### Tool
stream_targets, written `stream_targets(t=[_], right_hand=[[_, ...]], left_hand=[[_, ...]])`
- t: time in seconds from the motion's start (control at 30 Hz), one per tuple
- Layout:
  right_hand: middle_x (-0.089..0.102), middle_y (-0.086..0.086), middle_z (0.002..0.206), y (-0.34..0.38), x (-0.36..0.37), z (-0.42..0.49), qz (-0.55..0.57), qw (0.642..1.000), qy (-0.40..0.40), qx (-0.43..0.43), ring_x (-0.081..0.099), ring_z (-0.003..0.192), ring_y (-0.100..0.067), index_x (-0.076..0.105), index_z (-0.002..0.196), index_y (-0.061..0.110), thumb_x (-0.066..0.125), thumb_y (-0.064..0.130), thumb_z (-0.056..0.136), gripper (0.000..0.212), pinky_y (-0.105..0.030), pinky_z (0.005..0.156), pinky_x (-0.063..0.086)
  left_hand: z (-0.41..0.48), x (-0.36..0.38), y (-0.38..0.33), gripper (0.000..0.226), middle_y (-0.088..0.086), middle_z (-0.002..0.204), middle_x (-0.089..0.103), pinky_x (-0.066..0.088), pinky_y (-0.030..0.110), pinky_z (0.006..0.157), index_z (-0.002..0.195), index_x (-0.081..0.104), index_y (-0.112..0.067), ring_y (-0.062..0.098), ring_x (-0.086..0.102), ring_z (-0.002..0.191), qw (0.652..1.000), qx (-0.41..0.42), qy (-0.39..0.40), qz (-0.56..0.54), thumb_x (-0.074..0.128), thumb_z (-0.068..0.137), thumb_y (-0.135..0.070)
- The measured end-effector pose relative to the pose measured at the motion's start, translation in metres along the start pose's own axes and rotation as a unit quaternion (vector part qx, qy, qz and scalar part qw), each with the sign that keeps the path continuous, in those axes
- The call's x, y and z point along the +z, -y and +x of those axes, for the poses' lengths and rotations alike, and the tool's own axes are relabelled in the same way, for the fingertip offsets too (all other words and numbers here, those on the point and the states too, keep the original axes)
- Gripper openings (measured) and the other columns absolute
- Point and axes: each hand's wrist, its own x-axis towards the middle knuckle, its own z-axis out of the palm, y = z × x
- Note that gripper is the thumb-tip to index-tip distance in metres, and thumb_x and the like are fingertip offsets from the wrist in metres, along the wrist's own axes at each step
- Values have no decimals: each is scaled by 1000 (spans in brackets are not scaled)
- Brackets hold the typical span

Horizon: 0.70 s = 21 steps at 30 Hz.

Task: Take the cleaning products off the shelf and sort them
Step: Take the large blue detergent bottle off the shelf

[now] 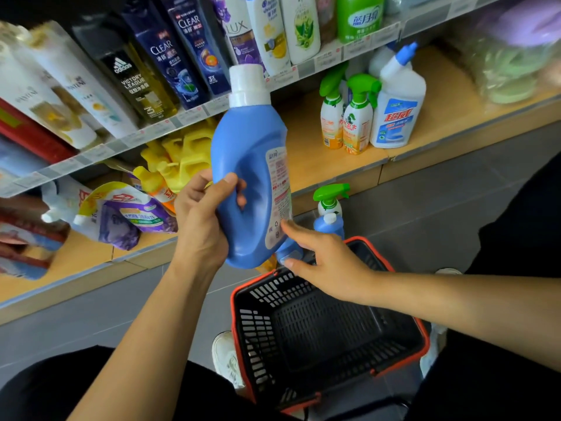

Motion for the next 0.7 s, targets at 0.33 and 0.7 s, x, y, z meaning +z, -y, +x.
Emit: stream_targets(t=[0.33,0.7], right_hand=[[66,-13,107,38,-59,56,256,962,24,92,63,98,-14,64,119,1,58,11,99,24,-31,98,50],[67,-30,120,21,-115,89,404,896,50,177,67,111,-41,62,121,-7,64,25,84,49,-43,91,58]], left_hand=[[-8,33,36,49,13,92,74,58,34,80,125,54,5,21,69,76,993,-99,18,-63,67,80,-6],[27,33,39,40,11,114,75,59,26,79,129,63,-11,24,74,95,957,-199,206,44,57,94,8]])
